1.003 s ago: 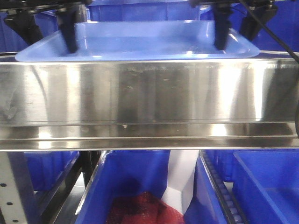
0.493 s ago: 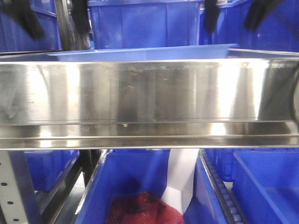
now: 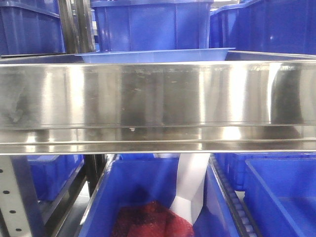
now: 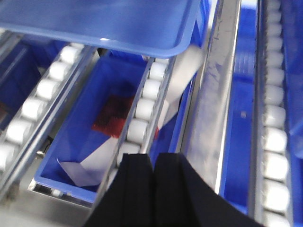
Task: Grab blue tray and place on right shelf
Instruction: 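Lower the tray onto the upper shelf rollers with both grippers, then open both grippers and withdraw them from the tray rims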
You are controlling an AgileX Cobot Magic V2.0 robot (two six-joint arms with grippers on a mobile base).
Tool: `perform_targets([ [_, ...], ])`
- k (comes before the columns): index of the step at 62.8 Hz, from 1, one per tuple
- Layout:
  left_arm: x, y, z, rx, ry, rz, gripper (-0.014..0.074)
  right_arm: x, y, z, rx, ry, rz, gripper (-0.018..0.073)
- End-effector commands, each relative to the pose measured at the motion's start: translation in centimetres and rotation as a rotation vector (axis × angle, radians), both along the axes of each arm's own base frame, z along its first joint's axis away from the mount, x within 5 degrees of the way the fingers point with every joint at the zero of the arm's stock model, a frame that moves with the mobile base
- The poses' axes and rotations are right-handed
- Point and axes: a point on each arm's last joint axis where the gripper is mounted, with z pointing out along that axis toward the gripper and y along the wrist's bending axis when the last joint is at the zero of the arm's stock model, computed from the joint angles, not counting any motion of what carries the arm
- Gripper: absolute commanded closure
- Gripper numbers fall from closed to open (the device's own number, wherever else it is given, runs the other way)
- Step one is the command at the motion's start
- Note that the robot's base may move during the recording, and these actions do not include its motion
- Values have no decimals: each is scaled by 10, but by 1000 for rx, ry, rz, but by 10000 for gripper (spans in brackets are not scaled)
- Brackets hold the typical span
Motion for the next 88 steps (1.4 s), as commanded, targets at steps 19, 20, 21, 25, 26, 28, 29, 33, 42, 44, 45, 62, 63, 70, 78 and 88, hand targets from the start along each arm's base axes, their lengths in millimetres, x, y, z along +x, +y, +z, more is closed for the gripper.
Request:
perform_targets([
  [19, -105, 44, -42, -107, -422, -48, 645, -91, -37, -47, 51, -401, 43, 503],
  [20, -109, 46, -46, -111, -434, -47, 645, -95, -38, -49, 53, -425, 44, 503],
  [21, -112, 47, -48, -118, -449, -45, 645, -97, -39, -54, 50, -428, 46, 503],
  [25, -124, 53, -59, -140, -503, -39, 645, -110, -44, -66, 55, -494, 52, 503],
  [26, -126, 54, -61, -145, -513, -37, 645, -113, -45, -70, 55, -506, 53, 503],
  [28, -130, 56, -65, -155, -539, -34, 645, -116, -46, -74, 59, -534, 57, 503],
  [29, -133, 57, -68, -161, -554, -32, 645, -119, -47, -78, 60, -550, 59, 503],
  [33, -138, 60, -74, -181, -600, -26, 645, -127, -50, -88, 65, -608, 67, 503],
  [42, -145, 63, -84, -208, -664, -17, 645, -136, -52, -99, 92, -695, 78, 504],
  [44, -146, 63, -84, -208, -665, -17, 645, -136, -51, -100, 95, -703, 80, 504],
  [45, -146, 64, -84, -208, -664, -18, 645, -136, -51, -99, 97, -708, 80, 504],
  [62, -146, 63, -85, -206, -660, -18, 645, -135, -51, -99, 102, -721, 83, 504],
  [63, -146, 63, -85, -206, -660, -18, 645, -135, -51, -99, 102, -721, 83, 504],
  [70, -146, 63, -85, -206, -660, -18, 645, -135, -51, -99, 102, -721, 83, 504],
  [78, -146, 63, -85, -206, -660, -18, 645, -135, -51, -99, 102, -721, 83, 504],
  [88, -145, 67, -86, -163, -675, 34, 645, -135, -51, -99, 102, -721, 83, 504],
])
